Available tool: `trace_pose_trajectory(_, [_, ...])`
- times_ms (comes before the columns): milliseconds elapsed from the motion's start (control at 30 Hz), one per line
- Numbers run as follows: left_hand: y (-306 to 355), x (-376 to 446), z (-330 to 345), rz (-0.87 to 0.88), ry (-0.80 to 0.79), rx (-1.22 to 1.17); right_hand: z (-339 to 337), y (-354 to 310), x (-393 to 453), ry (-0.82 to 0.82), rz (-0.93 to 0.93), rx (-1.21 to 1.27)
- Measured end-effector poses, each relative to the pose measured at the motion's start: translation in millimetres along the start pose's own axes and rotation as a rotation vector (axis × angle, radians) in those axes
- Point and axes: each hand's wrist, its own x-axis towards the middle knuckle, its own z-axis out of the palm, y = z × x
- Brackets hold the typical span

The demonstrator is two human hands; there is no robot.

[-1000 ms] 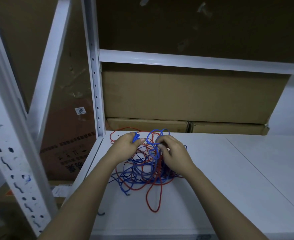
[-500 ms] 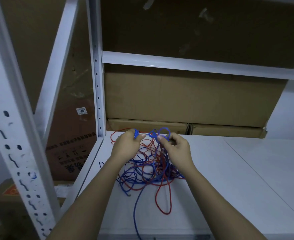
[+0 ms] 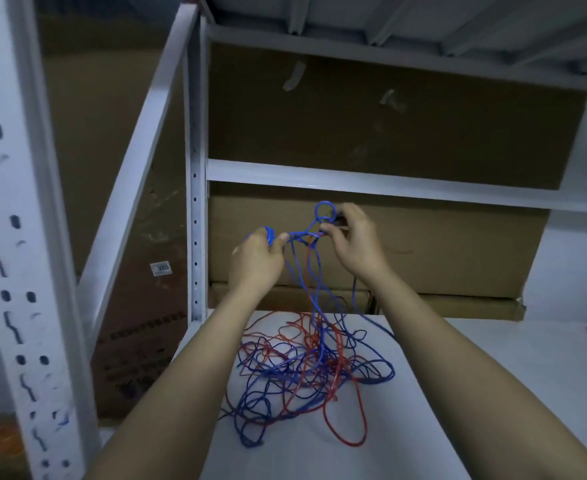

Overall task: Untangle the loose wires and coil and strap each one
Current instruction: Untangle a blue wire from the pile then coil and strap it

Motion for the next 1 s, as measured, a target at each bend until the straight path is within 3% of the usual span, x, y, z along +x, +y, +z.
trace_pose_trajectory(133, [-20,-4,3,-0.059,-0.071,0.138,6,11,-38,-0.267,0.211,0.229])
trace_pose_trajectory(233, [-33,-16,19,-0.116,-0.165,0.153,12,16,-67,-0.369,0.408,0.482])
trace_pose_trajectory(333, [-37,-24,32,-0.133,-0.232,0.153,13,16,-80,-0.412,0.566,0.734])
trace_pose_trajectory(433, [-37,-24,35,-0.117,-0.217,0.18,6,18,-84,-0.453,0.727,1.196])
trace_pose_trajectory(500, [-37,-23,34,-0.113,-0.206,0.188,4,20,-86,-0.454,0.784,1.315])
trace_pose_trajectory(1000, [-32,-34,24,-0.05,-0.199,0.169,3,22,-85,-0.175,0.512,0.635])
